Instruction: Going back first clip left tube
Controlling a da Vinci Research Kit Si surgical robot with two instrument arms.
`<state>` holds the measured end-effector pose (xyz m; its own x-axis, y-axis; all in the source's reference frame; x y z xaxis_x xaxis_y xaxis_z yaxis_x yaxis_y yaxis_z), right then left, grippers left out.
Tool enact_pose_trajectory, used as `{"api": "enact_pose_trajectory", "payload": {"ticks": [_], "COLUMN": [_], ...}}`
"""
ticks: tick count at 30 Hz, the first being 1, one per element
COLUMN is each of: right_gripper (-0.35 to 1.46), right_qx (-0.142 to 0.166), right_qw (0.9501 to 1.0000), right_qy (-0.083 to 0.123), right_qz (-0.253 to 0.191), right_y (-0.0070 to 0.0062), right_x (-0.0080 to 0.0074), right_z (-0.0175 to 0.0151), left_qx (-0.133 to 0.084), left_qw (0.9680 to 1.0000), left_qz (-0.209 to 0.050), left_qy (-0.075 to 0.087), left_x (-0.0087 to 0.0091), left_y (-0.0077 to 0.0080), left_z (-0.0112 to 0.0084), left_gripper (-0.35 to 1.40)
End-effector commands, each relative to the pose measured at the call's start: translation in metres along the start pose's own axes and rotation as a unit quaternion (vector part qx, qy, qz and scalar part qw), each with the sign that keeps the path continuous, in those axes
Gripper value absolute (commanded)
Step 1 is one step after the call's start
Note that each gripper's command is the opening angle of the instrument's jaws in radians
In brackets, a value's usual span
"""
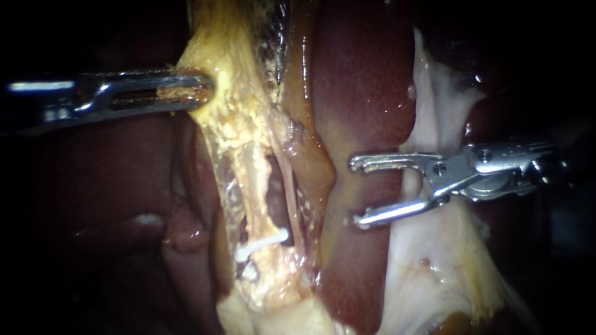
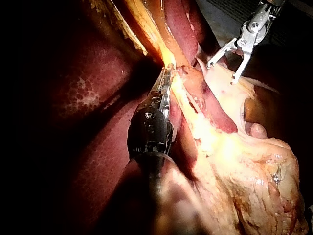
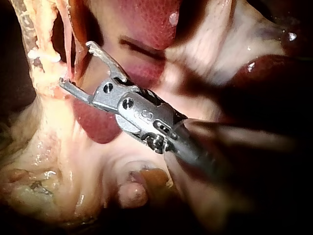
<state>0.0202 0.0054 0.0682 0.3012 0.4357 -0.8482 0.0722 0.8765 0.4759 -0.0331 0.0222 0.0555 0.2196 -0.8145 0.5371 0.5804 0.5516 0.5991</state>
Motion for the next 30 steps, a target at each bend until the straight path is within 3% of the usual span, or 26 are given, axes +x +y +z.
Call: {"api": "enact_pose_trajectory", "payload": {"ticks": [1, 8, 14, 30], "right_gripper": [0.60, 0.60, 0.60, 0.60], "right_qx": [0.000, 0.000, -0.002, 0.005], "right_qw": [1.0000, 0.9998, 0.9996, 0.9996], "right_qy": [-0.001, 0.002, 0.009, 0.014], "right_qz": [-0.003, -0.021, -0.025, -0.023], "right_y": [0.0000, 0.0000, 0.0002, 0.0007], "right_x": [0.0000, -0.0001, 0.0002, 0.0008], "right_z": [-0.0001, -0.0004, -0.0005, -0.0005], "left_qx": [-0.002, 0.002, 0.006, 0.009], "left_qw": [1.0000, 0.9999, 0.9998, 0.9997], "left_qz": [0.001, 0.008, 0.010, 0.011], "left_qy": [-0.001, 0.009, 0.014, 0.017], "left_x": [0.0003, 0.0024, 0.0029, 0.0032], "left_y": [0.0002, 0.0017, 0.0014, 0.0011], "left_z": [0.0005, 0.0043, 0.0068, 0.0069], "left_gripper": [-0.35, -0.35, -0.35, -0.35]}}
